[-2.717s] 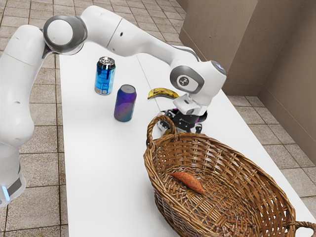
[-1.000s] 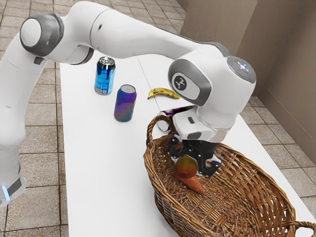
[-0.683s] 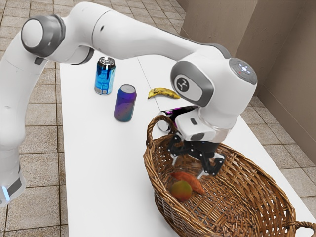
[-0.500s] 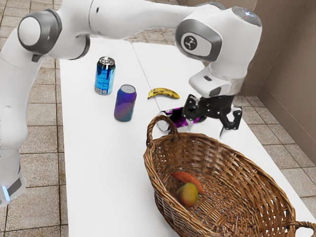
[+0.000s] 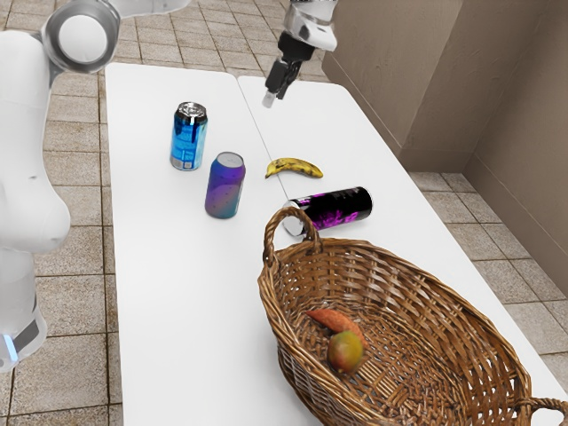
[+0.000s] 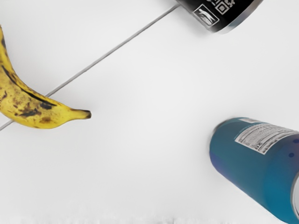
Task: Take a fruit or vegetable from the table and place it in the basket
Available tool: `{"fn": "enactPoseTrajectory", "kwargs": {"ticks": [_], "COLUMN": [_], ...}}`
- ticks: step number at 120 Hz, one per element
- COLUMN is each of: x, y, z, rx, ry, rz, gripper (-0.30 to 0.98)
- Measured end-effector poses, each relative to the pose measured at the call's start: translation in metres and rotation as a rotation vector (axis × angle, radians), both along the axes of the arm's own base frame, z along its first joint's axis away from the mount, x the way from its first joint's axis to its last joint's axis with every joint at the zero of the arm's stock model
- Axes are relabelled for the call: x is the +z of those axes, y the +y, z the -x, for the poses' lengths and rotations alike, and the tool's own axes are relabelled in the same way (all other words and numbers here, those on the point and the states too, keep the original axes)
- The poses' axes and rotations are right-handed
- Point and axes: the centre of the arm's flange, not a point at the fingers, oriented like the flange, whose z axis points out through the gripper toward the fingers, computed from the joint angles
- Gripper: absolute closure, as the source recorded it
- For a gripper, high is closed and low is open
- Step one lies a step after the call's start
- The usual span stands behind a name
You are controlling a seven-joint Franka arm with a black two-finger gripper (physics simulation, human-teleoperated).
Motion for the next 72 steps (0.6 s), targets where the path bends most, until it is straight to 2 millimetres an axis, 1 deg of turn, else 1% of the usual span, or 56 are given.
{"fn": "enactPoseTrajectory", "kwargs": {"ticks": [6,12,16,28,32,39,48,60,64,72], "x": [-0.007,-0.013,-0.017,-0.028,-0.031,-0.043,-0.057,-0.078,-0.078,-0.072], "y": [0.006,0.016,0.025,0.064,0.073,0.082,0.078,0.057,0.047,0.030], "z": [0.002,0.007,0.010,0.026,0.029,0.032,0.029,0.024,0.024,0.030], "rx": [0.075,0.156,0.215,0.398,0.446,0.511,0.563,0.602,0.609,0.615], "ry": [0.028,0.054,0.069,0.097,0.103,0.122,0.142,0.188,0.183,0.141], "rz": [-0.018,-0.039,-0.048,-0.061,-0.065,-0.074,-0.077,-0.056,-0.048,-0.027], "gripper": [0.00,0.00,0.00,0.00,0.00,0.00,0.00,0.00,0.00,0.00]}}
